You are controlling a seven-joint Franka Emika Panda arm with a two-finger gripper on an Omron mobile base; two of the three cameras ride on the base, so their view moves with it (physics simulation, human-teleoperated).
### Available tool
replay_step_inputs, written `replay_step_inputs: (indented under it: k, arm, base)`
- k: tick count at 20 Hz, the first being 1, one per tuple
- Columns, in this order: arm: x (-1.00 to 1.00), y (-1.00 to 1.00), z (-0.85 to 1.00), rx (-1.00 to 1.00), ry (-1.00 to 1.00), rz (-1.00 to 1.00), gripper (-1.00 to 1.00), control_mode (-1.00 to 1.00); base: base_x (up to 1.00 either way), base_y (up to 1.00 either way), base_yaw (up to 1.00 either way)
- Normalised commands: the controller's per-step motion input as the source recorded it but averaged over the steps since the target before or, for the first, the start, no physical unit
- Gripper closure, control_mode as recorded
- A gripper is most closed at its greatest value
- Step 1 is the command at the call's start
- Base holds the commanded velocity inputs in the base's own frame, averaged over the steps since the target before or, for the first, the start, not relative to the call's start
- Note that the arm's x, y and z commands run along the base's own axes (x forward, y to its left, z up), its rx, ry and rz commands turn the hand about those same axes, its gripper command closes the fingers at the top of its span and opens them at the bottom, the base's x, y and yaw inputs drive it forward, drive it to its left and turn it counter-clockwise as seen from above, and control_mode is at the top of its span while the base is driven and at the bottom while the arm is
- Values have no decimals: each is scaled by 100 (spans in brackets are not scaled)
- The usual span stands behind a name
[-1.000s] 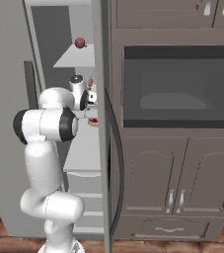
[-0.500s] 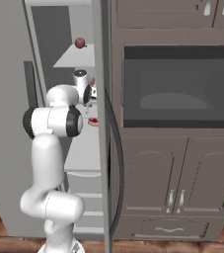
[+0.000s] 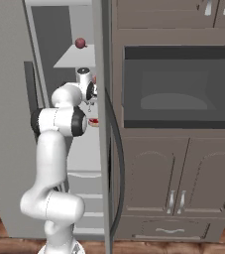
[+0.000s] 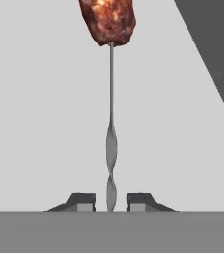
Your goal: Store the kebab skewer in the freezer for long-term storage. Close the freezer door after placing the cooked food.
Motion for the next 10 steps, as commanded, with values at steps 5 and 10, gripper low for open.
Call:
replay_step_inputs:
  k: [5,10]
  arm:
    - [3,0,-24,0,0,0,100,-100]
    - [5,0,-7,0,0,0,100,-100]
  base:
    - [0,0,0]
    - [0,0,0]
